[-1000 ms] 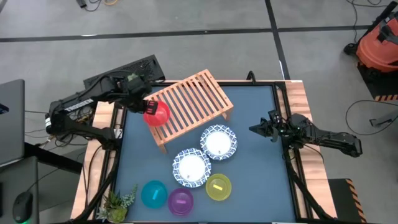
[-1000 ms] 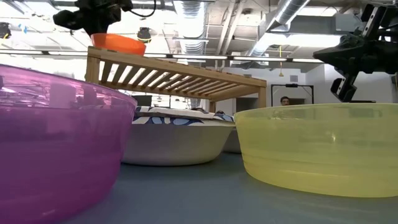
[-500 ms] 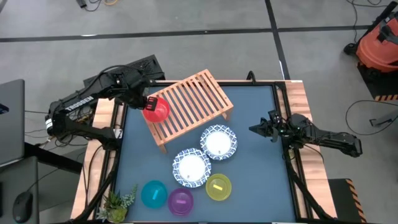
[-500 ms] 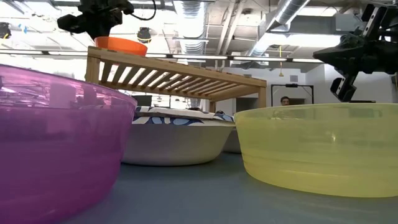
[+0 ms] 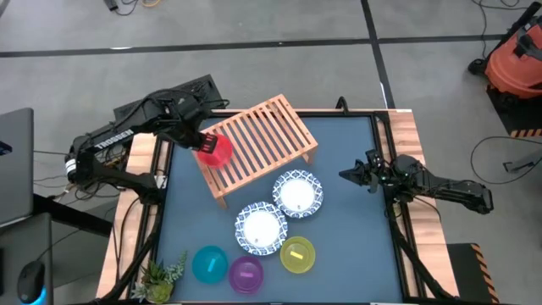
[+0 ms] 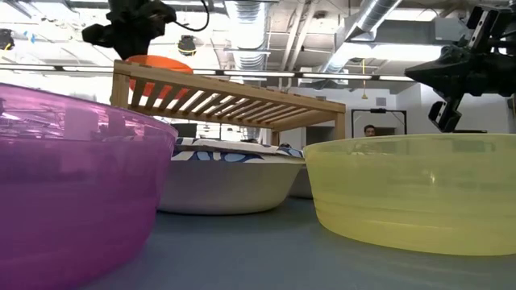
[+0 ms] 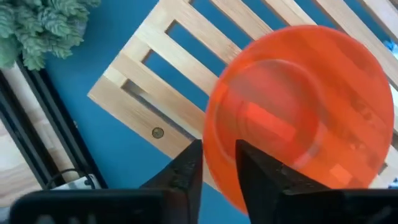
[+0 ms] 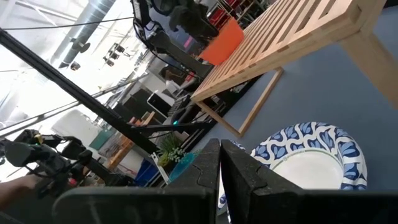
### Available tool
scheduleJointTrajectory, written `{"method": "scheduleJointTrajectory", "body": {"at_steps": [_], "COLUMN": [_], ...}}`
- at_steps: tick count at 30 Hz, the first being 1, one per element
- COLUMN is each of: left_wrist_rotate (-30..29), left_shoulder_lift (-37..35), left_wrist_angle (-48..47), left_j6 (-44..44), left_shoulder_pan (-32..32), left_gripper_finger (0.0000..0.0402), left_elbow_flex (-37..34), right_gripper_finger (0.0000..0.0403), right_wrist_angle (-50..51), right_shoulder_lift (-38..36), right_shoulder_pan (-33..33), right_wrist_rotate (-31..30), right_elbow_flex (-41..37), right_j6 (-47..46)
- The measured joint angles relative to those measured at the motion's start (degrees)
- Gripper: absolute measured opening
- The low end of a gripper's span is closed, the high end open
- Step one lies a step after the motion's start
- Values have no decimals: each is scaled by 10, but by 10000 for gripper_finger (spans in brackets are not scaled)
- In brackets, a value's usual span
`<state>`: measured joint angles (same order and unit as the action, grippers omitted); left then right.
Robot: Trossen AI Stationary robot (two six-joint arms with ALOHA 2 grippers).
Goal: Place and stack bowls onto a shelf
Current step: Put the orange bowl on the shelf, then stack the blue bowl into the orange bowl on the shelf
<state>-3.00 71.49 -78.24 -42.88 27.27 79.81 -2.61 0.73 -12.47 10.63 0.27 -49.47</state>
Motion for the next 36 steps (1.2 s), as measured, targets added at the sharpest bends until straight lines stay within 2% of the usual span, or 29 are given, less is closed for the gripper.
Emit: {"method": "scheduleJointTrajectory", "body": {"at_steps": [5,9,12,15,19,22,28,32,36], "left_wrist_rotate": [27,44,114,177,188,165,42,-23,-24], "left_shoulder_lift": [-16,-48,-71,-90,-101,-100,-71,-40,3], "left_wrist_angle": [-7,-9,-9,-9,-8,-7,38,70,82], "left_j6": [30,23,3,-20,-98,-164,-255,-269,-268], "left_shoulder_pan": [0,-2,-19,-63,-169,-279,-476,-562,-609], "left_gripper_finger": [128,144,146,146,146,146,145,145,151], "left_elbow_flex": [0,0,0,0,0,0,-5,-22,-32], "right_gripper_finger": [42,42,42,42,42,42,42,42,42], "right_wrist_angle": [0,0,0,0,0,0,0,0,1], "right_shoulder_lift": [0,0,0,0,0,0,0,0,0], "right_shoulder_pan": [0,0,0,0,0,0,0,0,0], "right_wrist_rotate": [0,0,0,0,0,0,0,0,-5], "right_elbow_flex": [0,0,0,0,0,0,0,0,0], "right_j6": [0,0,-1,0,2,2,3,3,4]}}
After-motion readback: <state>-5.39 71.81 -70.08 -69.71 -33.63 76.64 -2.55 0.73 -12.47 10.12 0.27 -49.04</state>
